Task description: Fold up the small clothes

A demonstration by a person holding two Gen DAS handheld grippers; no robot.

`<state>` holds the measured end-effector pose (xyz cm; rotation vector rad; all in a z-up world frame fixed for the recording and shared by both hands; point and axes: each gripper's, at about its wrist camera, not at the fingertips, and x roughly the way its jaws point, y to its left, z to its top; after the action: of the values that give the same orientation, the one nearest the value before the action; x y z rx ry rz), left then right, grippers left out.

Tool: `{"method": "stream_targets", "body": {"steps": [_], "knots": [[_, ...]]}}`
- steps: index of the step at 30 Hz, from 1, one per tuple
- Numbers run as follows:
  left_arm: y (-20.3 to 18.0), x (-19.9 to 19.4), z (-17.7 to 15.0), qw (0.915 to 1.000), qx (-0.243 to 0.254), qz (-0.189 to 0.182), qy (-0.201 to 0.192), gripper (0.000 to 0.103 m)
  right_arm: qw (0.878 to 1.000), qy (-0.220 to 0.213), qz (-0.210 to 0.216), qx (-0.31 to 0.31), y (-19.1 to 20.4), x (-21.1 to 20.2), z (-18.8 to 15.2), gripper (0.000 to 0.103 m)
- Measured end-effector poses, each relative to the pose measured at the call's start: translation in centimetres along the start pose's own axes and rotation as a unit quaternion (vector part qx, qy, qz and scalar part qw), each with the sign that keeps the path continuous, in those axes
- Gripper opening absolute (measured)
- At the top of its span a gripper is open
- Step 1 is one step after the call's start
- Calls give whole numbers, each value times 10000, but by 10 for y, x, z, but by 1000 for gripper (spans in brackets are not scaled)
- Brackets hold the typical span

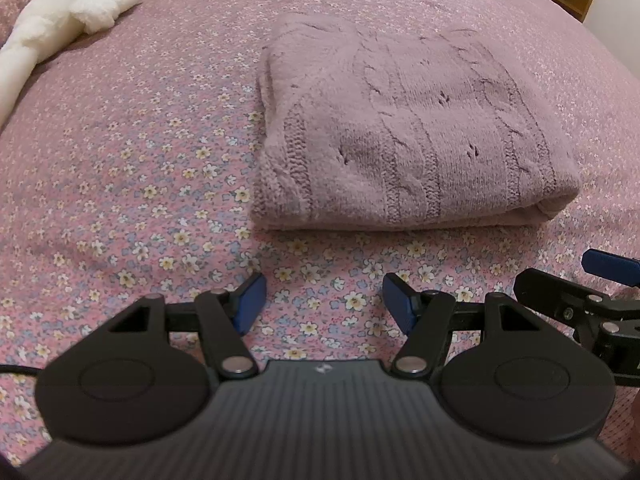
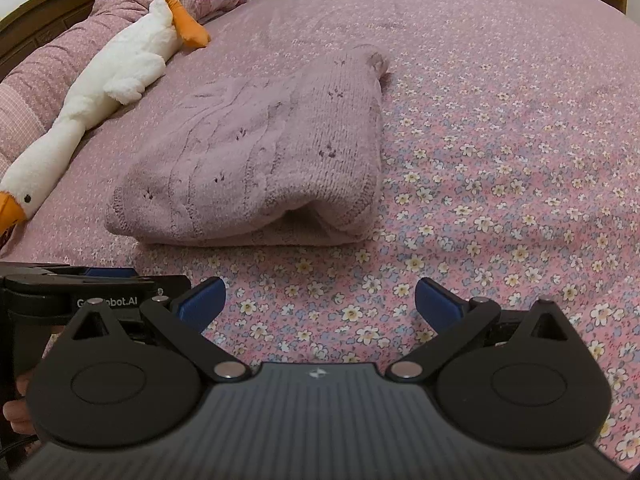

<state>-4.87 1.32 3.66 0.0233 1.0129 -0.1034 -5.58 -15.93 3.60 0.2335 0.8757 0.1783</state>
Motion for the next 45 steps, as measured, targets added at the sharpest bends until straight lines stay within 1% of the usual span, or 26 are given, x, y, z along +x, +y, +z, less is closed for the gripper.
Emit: {"method": "stream_targets", "body": {"steps": [45], "knots": [[-2,0,-2,10000,38,44,-8,66,10000,-5,15,6,-1,0,-1,103]]}}
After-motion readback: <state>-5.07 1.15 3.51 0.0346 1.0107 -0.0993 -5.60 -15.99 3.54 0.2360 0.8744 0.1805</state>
